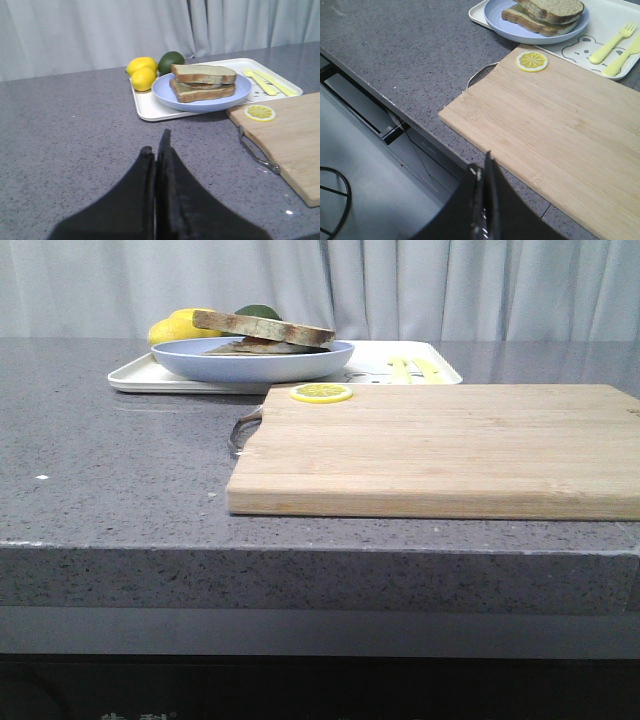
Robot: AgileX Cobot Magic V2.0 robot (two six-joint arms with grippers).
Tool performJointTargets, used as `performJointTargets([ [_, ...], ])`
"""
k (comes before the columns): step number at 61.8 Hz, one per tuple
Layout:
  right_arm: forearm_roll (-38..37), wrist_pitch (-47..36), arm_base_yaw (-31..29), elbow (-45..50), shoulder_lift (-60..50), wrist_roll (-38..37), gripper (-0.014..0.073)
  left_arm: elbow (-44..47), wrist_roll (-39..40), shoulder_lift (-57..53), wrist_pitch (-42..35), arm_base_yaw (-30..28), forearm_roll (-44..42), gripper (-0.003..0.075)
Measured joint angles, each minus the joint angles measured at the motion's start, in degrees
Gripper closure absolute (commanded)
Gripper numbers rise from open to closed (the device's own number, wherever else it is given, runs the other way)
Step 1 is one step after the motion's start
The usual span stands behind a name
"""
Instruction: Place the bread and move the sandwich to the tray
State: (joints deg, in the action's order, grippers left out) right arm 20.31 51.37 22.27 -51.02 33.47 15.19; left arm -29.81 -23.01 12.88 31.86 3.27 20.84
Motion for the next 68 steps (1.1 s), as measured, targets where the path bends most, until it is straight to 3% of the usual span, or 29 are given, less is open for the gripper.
performJointTargets([
  [7, 0.0, 0.0, 0.0, 0.0, 0.0, 0.0, 0.0664, 3.7, 1.08, -1.92, -1.18, -1.48, -0.51, 0.0741],
  [19, 0.0, 0.0, 0.0, 0.0, 0.0, 0.0, 0.0664, 11.27, 16.94, -8.21, -3.22, -1.0, -11.79, 0.0741],
  [26, 0.0, 0.0, 0.0, 0.0, 0.0, 0.11, 0.0664, 15.78, 21.21, -10.92, -5.61, -0.92, -14.44, 0.0741],
  [50, 0.0, 0.0, 0.0, 0.0, 0.0, 0.11, 0.0664, 29.91, 22.48, -13.06, -23.06, -0.86, -15.17, 0.0741],
  [68, 0.0, 0.0, 0.0, 0.0, 0.0, 0.11, 0.0664, 30.02, 26.19, -13.06, -26.87, -0.63, -17.96, 0.0741],
])
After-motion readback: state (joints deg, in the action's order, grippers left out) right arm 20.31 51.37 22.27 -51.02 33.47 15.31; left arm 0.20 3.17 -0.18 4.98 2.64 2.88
